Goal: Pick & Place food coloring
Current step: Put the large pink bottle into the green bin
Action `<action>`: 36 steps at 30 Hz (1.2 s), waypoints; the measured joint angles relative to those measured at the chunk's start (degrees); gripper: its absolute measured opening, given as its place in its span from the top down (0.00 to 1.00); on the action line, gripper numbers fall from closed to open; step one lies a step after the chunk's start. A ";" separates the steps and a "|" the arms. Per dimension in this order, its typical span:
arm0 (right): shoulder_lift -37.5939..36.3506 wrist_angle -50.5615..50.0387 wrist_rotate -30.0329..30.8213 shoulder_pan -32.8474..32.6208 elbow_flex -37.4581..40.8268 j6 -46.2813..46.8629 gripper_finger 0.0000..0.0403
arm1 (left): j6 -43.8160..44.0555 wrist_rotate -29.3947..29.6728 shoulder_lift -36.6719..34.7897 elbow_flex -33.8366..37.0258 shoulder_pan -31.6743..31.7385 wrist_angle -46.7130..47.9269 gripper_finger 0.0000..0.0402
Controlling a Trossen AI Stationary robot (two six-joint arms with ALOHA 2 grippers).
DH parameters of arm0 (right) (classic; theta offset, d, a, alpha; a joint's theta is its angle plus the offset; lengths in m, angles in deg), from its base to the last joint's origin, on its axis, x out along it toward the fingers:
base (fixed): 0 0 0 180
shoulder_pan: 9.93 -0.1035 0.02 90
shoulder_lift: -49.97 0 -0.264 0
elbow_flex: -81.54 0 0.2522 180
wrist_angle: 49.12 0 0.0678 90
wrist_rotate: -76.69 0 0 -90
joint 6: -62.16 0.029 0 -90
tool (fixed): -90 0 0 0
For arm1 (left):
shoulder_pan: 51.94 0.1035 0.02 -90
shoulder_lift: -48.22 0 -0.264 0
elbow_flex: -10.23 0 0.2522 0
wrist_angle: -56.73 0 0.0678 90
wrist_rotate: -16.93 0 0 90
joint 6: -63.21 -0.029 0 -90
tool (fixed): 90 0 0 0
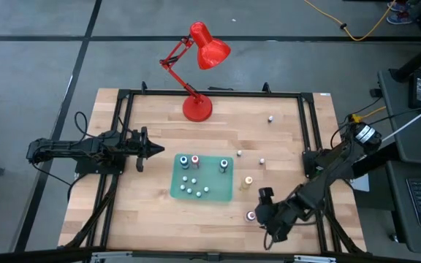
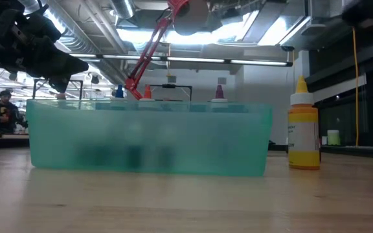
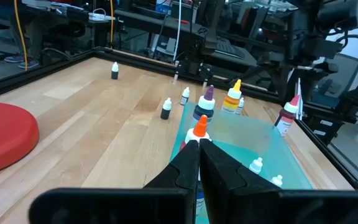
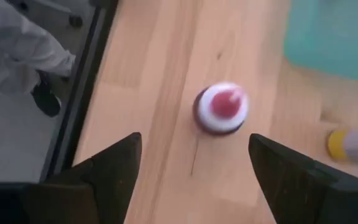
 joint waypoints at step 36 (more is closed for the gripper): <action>2.05 15.65 -10.59 8.14 8.39 -8.45 0.29 | 0.00 0.00 0.00 0.00 0.00 -0.07 0.97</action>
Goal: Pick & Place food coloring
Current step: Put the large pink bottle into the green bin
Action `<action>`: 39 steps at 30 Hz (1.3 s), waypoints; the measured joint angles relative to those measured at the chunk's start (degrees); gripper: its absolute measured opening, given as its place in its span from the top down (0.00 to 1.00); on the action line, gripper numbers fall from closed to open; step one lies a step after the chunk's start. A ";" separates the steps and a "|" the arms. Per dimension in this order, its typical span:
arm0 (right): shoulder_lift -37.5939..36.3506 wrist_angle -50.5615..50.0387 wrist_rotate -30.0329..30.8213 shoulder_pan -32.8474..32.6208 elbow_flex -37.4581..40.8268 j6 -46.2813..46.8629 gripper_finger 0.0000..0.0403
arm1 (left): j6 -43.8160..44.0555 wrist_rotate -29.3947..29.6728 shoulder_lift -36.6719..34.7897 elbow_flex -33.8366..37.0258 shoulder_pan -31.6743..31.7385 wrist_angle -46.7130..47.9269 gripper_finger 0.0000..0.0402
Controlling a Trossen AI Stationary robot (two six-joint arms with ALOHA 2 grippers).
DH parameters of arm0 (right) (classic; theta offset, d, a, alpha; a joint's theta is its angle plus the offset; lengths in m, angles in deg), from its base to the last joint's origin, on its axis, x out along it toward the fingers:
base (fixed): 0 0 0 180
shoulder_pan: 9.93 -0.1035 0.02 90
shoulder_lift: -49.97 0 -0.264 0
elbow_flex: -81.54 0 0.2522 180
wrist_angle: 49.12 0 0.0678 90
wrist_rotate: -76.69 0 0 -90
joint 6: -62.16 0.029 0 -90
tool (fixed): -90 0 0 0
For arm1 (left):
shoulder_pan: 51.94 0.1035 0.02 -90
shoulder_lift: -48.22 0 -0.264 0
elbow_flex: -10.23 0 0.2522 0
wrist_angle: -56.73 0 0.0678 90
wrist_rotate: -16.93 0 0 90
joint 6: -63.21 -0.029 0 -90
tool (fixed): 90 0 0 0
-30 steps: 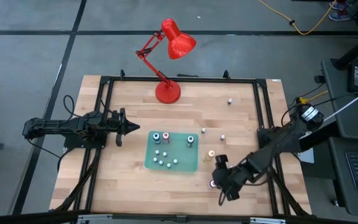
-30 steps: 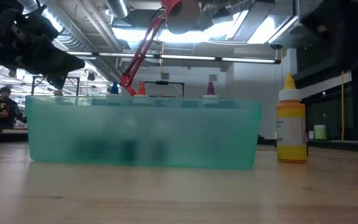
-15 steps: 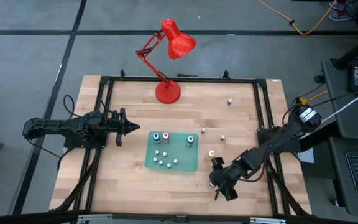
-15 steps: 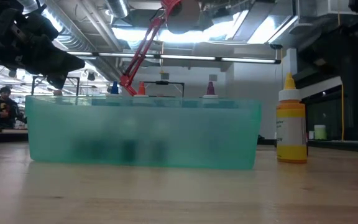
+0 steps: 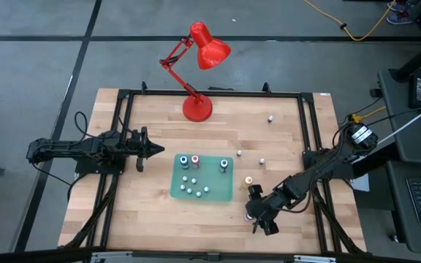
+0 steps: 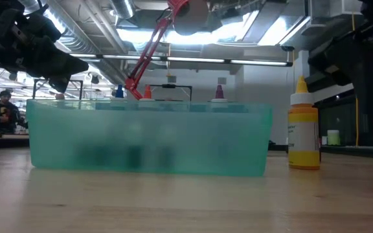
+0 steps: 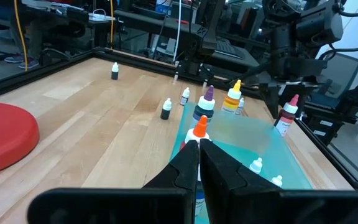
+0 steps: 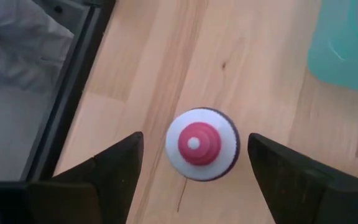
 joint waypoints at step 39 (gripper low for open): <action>-0.83 -43.47 -2.97 9.50 -29.80 -28.00 0.63 | 0.01 0.00 0.00 0.00 0.00 -0.34 0.97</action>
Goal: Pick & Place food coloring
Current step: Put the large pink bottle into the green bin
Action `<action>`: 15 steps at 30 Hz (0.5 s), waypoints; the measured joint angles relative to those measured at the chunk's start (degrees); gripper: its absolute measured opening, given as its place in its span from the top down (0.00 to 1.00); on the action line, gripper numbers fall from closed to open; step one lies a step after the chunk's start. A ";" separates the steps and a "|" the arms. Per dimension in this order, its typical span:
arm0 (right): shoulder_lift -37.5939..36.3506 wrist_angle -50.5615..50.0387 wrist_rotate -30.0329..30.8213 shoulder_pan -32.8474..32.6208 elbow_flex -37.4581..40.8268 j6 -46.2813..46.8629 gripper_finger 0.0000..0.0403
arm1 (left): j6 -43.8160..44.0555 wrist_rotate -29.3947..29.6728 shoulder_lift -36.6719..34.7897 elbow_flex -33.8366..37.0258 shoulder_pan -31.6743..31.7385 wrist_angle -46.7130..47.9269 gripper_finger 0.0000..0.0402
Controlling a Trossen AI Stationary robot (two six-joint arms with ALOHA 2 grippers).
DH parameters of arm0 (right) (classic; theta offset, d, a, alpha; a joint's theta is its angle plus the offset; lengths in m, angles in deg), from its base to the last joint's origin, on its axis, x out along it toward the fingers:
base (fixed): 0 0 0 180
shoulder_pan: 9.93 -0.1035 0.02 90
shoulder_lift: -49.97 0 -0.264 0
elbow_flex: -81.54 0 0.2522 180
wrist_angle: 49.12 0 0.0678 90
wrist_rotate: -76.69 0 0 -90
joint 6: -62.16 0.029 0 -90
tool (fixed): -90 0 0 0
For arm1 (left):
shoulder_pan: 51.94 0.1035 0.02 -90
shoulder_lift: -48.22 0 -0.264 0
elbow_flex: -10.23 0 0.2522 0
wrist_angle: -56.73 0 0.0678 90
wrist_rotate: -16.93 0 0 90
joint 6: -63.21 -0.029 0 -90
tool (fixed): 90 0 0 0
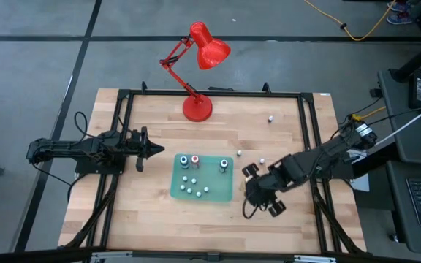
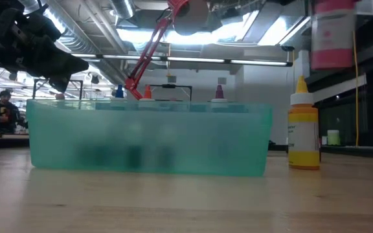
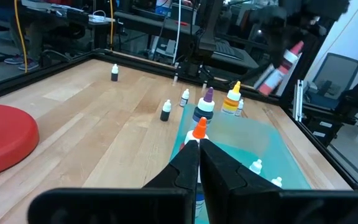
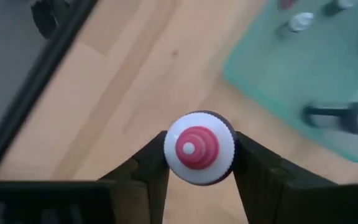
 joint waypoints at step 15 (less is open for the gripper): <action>0.77 3.52 -14.44 17.14 -8.05 -29.72 0.63 | -0.01 0.00 0.00 0.00 0.00 -0.01 0.97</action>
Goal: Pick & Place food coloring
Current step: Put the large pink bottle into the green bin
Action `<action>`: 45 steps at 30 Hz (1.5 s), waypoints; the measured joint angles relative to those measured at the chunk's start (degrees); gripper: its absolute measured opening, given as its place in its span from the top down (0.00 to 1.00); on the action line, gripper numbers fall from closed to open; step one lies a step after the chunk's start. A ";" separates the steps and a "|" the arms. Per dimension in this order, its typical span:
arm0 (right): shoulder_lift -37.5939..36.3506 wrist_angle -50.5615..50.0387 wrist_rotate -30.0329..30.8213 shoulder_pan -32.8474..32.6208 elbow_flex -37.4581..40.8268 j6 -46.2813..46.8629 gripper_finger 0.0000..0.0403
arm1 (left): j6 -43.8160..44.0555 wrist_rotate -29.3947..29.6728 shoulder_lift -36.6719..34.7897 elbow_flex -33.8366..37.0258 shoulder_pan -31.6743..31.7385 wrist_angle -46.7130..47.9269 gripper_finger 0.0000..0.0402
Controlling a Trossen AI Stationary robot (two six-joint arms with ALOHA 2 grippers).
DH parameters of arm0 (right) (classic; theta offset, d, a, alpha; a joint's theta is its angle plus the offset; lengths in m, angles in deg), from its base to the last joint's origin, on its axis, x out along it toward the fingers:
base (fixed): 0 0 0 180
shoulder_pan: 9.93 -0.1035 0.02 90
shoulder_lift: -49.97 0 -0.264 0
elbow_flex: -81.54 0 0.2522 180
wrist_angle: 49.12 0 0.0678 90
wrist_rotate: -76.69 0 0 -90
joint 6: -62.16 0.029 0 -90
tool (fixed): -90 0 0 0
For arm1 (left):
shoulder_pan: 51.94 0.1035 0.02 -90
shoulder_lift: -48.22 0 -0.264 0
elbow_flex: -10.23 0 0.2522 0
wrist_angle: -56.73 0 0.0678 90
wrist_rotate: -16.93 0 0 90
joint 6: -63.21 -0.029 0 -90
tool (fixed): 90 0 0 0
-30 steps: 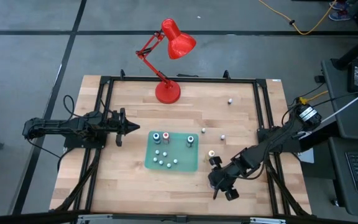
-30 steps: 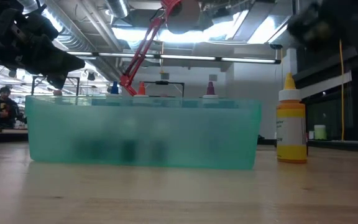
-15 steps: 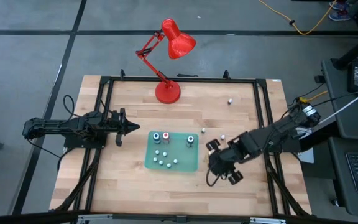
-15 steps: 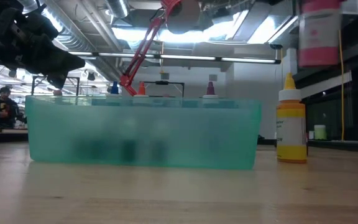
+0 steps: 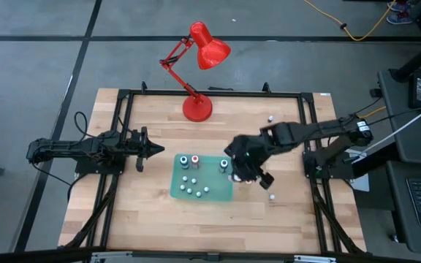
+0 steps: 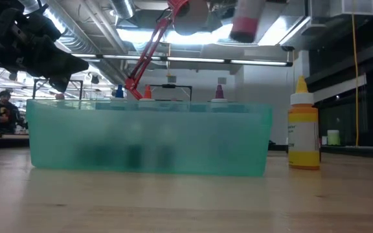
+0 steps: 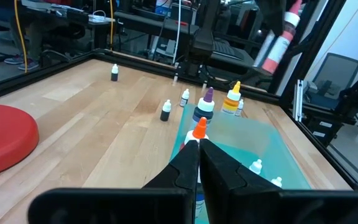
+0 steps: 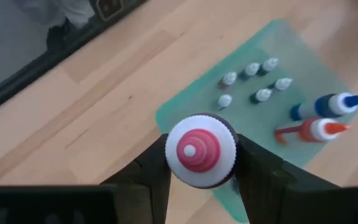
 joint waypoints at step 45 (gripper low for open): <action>28.59 -0.78 -13.13 16.51 -14.99 -23.67 0.62 | -0.01 0.00 0.00 0.00 0.00 -0.01 0.97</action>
